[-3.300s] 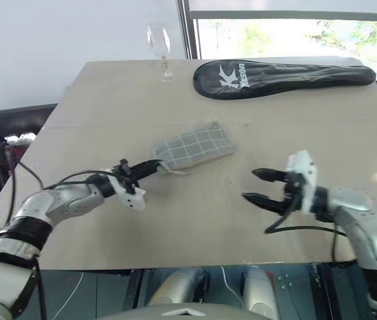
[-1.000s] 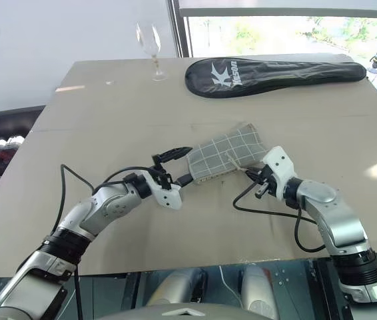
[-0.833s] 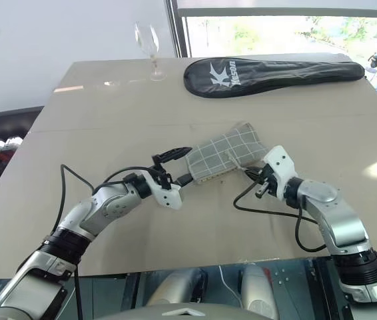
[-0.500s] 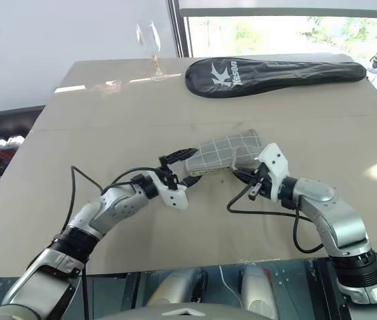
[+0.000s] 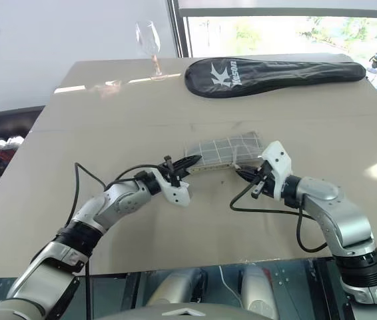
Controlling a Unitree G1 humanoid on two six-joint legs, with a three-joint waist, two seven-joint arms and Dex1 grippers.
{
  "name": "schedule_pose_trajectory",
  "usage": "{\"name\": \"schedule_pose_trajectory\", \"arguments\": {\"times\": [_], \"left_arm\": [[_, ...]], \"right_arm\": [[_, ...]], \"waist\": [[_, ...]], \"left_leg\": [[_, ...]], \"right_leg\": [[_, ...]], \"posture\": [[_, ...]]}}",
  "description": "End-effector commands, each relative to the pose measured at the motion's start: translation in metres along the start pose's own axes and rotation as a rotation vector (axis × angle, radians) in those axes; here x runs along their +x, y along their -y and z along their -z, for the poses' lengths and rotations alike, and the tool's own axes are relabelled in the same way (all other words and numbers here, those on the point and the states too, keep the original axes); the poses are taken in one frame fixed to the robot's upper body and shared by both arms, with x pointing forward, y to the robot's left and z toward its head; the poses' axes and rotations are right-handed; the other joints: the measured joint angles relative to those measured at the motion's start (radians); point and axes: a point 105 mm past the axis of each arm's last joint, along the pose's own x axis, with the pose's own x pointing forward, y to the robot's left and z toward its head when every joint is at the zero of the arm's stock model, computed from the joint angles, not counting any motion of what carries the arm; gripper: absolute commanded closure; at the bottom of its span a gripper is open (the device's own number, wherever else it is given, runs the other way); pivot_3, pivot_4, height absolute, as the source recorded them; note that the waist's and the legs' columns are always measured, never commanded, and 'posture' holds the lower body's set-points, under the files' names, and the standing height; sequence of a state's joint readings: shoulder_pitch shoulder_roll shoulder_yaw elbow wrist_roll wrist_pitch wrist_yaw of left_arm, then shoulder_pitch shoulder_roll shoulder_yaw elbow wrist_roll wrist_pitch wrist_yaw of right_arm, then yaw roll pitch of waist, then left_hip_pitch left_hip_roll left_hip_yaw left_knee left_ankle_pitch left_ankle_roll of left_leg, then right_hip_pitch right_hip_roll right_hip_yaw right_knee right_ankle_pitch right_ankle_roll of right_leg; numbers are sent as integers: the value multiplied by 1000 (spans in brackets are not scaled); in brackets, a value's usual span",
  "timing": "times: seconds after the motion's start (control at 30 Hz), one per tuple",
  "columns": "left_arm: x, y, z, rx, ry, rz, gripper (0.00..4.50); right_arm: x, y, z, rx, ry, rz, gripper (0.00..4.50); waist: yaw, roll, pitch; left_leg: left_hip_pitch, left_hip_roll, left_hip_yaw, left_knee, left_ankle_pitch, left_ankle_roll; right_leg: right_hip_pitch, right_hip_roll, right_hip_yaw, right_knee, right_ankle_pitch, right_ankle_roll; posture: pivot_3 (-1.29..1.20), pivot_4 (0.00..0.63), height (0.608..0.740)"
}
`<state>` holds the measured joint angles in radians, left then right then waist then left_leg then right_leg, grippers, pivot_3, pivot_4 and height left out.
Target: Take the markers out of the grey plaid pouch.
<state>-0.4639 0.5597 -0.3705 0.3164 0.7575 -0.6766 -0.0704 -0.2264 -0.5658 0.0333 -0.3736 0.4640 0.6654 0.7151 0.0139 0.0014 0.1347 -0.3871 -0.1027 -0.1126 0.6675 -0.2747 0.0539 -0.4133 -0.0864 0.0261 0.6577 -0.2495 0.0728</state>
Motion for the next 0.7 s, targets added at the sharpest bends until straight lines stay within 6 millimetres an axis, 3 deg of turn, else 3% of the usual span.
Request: {"name": "schedule_pose_trajectory", "arguments": {"times": [0.03, 0.27, 0.4, 0.7], "left_arm": [[-2, 4, 3, 9, -19, 15, 4461], [-4, 6, 7, 6, -38, 25, 4461], [-6, 4, 8, -17, -46, 8, 4461], [-14, -8, 9, -49, -62, -32, 4461]], "right_arm": [[-3, -1, -13, -42, 42, 0, 4500], [-7, 7, -10, -44, 27, 38, 4500], [-14, 39, -1, -52, -17, 222, 4500], [-59, 115, 15, -47, -126, 718, 4500]], "waist": [[-1, 0, 0], [-1, 0, 0], [-1, 0, 0], [-2, 0, 0]], "left_leg": [[0, 0, 0, 0, 0, 0], [0, 0, 0, 0, 0, 0], [1, 0, 0, 0, 0, 0], [0, 0, 1, 0, 0, 0]], "right_leg": [[0, 0, 0, 0, 0, 0], [0, 0, 0, 1, 0, 0], [0, 0, 0, 1, 0, 0], [0, 0, 2, 1, 0, 0]], "posture": [[0, 150, 740], [0, 150, 740], [0, 150, 740], [0, 150, 740]]}}
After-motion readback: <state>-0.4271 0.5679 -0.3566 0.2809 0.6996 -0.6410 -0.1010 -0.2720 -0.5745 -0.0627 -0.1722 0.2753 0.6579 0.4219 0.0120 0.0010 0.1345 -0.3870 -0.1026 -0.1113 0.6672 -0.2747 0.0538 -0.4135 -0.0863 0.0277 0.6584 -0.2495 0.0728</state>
